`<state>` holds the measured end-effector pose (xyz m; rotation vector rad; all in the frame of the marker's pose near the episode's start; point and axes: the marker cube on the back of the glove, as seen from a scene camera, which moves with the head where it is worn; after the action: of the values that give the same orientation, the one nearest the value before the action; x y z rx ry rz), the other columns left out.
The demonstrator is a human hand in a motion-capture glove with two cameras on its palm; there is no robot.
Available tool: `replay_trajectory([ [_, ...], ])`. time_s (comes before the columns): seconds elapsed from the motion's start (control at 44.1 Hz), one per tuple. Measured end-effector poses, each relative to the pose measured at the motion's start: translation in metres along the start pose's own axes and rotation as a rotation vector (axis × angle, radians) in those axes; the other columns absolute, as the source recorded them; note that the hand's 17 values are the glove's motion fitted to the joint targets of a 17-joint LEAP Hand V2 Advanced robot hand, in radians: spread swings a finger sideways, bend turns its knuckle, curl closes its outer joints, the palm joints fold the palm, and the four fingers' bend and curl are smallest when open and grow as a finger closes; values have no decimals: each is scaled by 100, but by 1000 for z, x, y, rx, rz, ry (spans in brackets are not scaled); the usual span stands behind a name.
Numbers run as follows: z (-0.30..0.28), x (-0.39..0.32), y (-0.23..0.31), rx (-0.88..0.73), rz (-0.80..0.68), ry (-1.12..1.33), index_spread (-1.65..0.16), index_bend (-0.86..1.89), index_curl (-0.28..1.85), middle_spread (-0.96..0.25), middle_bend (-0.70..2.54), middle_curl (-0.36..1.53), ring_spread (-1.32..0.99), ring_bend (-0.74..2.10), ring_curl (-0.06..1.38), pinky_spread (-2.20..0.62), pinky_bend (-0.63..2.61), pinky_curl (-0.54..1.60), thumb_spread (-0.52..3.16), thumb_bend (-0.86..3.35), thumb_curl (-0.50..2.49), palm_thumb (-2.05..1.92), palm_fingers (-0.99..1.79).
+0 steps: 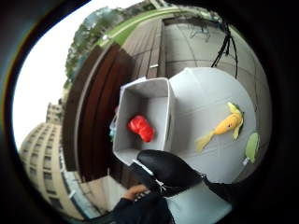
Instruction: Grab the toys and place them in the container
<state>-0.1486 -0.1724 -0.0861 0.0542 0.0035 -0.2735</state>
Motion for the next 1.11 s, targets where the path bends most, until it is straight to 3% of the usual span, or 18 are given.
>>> replay_trajectory([
  [0.431,130,118,-7,-87,102,9,-34,11,15,-4,18,40,0,35,26,6,105,35,86,-8,32,-8,-14],
  [1.111,266,168,7,-286,205,4,-37,15,17,-9,17,38,-4,31,28,6,108,36,90,-1,30,4,-6],
])
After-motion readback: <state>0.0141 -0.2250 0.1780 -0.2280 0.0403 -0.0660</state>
